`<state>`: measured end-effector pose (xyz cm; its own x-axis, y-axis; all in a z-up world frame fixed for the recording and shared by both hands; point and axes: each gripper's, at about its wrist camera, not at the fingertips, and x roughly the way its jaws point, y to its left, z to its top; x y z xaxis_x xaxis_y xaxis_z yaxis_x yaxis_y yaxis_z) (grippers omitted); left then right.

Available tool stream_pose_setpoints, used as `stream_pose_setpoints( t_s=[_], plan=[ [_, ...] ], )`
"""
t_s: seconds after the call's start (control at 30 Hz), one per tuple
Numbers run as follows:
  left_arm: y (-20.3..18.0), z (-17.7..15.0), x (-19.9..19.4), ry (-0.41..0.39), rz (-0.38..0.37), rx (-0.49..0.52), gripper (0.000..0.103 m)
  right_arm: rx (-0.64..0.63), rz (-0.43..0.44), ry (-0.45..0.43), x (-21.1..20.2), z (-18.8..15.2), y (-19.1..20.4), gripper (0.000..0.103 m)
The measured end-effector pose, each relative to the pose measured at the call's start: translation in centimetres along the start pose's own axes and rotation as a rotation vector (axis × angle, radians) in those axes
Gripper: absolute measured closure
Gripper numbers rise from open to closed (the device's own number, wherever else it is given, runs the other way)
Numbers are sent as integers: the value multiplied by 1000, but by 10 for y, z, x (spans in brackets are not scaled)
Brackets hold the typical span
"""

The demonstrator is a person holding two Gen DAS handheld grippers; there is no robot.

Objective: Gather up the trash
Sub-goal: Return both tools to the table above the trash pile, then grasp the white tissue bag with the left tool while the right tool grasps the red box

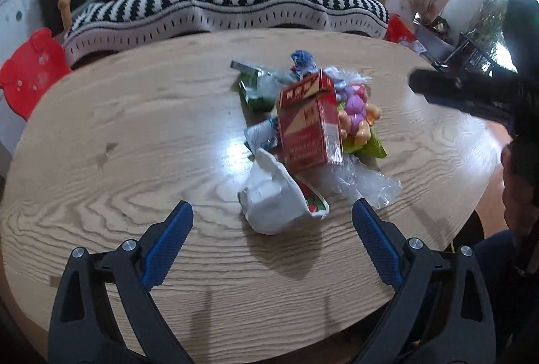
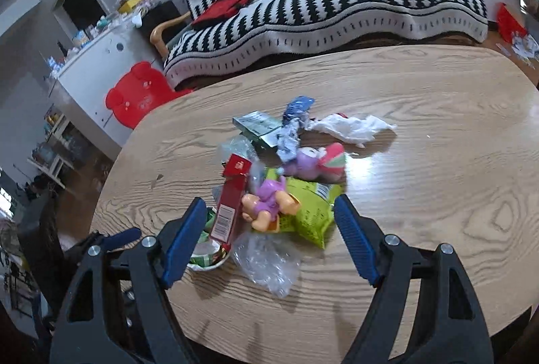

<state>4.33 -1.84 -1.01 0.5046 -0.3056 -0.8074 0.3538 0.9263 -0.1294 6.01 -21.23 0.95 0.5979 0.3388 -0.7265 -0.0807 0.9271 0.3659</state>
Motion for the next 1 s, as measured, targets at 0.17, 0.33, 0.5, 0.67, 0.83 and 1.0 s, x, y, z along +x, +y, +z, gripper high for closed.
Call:
stream_pose_setpoints(
  t_s=[0.17, 0.33, 0.5, 0.67, 0.83, 1.0],
  plan=[
    [6, -4, 20, 37, 11, -35, 11, -19, 31, 55, 25, 12, 18, 30],
    [5, -2, 31, 47, 28, -22, 11, -20, 43, 133, 58, 18, 33, 35],
    [11, 0, 48, 84, 7, -62, 11, -41, 17, 155, 78, 25, 42, 39],
    [16, 0, 54, 91, 3, -91, 13, -52, 4, 172, 95, 23, 45, 50],
    [21, 0, 59, 114, -25, -128, 48, -72, 5, 183, 102, 21, 52, 74],
    [25, 0, 56, 109, -17, -157, 56, -107, 22, 131, 90, 21, 59, 78]
  ],
)
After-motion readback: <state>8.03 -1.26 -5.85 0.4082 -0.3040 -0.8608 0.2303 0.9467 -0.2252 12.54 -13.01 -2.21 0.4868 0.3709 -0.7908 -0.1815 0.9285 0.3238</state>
